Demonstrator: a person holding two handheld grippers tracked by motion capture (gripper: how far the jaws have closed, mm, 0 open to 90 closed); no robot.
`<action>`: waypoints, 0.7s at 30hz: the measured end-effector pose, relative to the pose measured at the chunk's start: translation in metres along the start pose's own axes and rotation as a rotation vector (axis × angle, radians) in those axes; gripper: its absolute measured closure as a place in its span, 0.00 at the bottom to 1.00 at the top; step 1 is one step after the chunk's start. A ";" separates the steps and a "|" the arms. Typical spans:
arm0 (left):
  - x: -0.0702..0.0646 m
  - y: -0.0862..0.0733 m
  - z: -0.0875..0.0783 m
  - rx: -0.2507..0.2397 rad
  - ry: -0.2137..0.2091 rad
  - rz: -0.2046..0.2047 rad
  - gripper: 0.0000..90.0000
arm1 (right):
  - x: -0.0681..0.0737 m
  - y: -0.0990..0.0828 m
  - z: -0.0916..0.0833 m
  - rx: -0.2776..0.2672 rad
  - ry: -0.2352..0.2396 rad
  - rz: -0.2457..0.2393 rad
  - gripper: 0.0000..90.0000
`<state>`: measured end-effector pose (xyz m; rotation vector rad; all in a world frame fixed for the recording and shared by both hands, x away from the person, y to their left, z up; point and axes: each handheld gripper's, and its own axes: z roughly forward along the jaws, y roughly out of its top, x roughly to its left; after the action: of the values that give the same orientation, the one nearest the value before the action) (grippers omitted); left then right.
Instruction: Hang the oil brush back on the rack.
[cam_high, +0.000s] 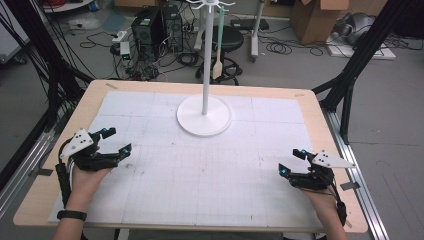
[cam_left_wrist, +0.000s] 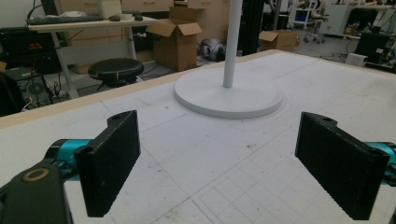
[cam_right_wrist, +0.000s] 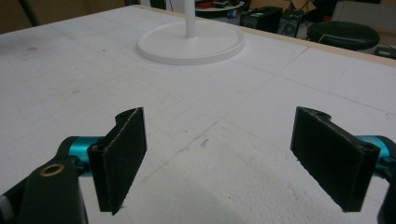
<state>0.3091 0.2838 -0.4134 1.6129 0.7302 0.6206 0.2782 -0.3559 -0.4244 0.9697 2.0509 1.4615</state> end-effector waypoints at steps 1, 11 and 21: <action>-0.001 0.000 0.001 -0.002 -0.002 -0.003 0.16 | 0.000 0.000 -0.001 0.003 -0.002 0.005 0.20; -0.004 0.000 0.006 0.007 -0.014 0.002 0.16 | -0.008 -0.004 -0.003 0.004 -0.028 0.023 0.19; -0.005 0.001 0.006 0.007 -0.016 0.003 0.16 | -0.008 -0.005 -0.003 0.006 -0.029 0.021 0.19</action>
<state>0.3109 0.2762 -0.4137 1.6236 0.7190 0.6066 0.2797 -0.3646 -0.4282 1.0116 2.0319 1.4435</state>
